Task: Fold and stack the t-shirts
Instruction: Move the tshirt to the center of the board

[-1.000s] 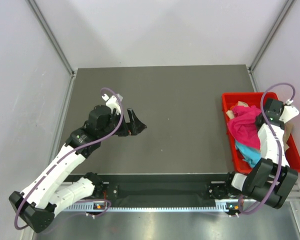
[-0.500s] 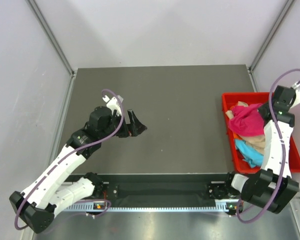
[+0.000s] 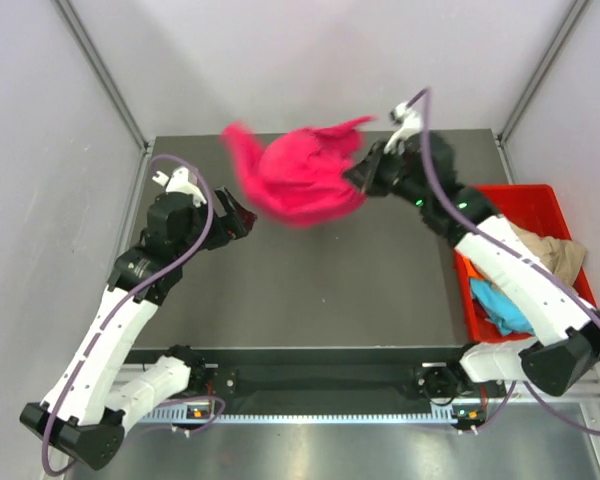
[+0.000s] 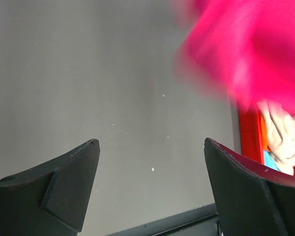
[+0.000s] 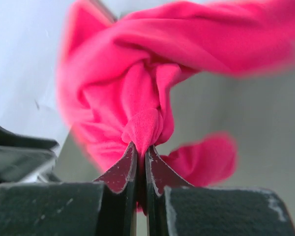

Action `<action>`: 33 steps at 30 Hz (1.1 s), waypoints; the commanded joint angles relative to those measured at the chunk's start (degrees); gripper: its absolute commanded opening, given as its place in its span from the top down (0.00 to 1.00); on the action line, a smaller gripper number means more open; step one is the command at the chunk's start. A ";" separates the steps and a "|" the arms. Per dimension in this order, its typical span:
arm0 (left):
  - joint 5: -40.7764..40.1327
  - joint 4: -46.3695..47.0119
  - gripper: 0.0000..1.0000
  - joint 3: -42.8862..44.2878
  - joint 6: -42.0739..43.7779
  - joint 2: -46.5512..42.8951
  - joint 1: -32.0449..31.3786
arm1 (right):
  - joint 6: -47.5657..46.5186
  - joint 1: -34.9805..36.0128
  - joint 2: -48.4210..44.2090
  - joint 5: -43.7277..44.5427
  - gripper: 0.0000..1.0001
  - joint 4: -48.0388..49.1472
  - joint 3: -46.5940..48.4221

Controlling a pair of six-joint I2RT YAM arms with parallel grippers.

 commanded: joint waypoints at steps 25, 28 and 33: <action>4.92 1.78 0.19 -24.29 -4.75 4.11 1.58 | 8.42 3.82 -3.28 13.68 0.56 -4.21 -37.41; 3.97 2.13 0.25 -28.08 -6.43 4.46 1.49 | 10.44 4.18 -4.16 10.31 0.55 -2.87 -41.47; 3.52 5.37 0.28 -32.83 -8.45 4.11 1.41 | 11.86 4.18 -5.31 12.75 0.54 -1.12 -46.84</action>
